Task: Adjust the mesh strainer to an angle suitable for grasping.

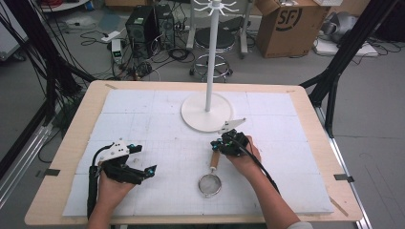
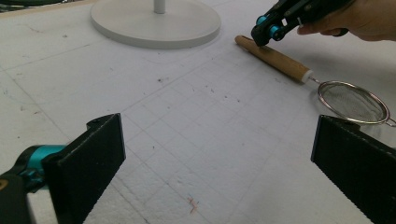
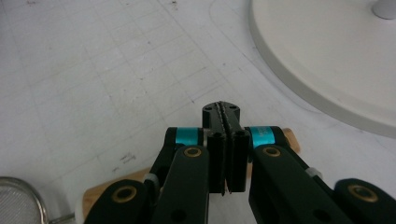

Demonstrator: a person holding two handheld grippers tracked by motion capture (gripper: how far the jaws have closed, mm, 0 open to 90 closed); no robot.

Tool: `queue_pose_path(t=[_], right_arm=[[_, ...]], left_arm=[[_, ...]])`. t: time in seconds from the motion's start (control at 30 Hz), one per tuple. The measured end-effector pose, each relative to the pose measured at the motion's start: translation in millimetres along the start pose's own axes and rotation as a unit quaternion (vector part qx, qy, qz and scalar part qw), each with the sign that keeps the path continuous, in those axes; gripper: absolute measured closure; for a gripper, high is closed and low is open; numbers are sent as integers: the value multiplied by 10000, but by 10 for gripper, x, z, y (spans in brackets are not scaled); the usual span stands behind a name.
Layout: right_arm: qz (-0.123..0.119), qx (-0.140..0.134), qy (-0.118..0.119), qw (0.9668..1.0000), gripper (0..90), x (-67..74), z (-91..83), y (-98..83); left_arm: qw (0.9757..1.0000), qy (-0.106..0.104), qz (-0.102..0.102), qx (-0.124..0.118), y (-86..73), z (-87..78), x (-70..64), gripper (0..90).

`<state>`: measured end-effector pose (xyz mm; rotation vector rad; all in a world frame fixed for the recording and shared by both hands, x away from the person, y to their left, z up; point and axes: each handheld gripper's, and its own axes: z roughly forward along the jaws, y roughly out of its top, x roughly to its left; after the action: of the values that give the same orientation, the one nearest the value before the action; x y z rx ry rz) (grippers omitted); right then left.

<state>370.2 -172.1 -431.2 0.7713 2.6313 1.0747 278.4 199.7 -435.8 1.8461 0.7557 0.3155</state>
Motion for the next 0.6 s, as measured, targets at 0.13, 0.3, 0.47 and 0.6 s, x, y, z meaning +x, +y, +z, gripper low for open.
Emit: queue_pose_path(t=[0.13,0.3,0.47,0.6], right_arm=[[81,60,94,9999,894,-40,46,-26],[143,145,57,9998,895,-72,-12,-60],[172,170,-45,9997,895,-106,-110,-153],[287,185,-89,9994,895,-127,-208,-249]], left_arm=[[10000,19,21,43,-2,1,-11,35],[9999,30,56,100,-11,1,-17,35],[9999,23,65,110,-17,-11,-27,35],[9999,29,89,123,-15,-16,-45,35]])
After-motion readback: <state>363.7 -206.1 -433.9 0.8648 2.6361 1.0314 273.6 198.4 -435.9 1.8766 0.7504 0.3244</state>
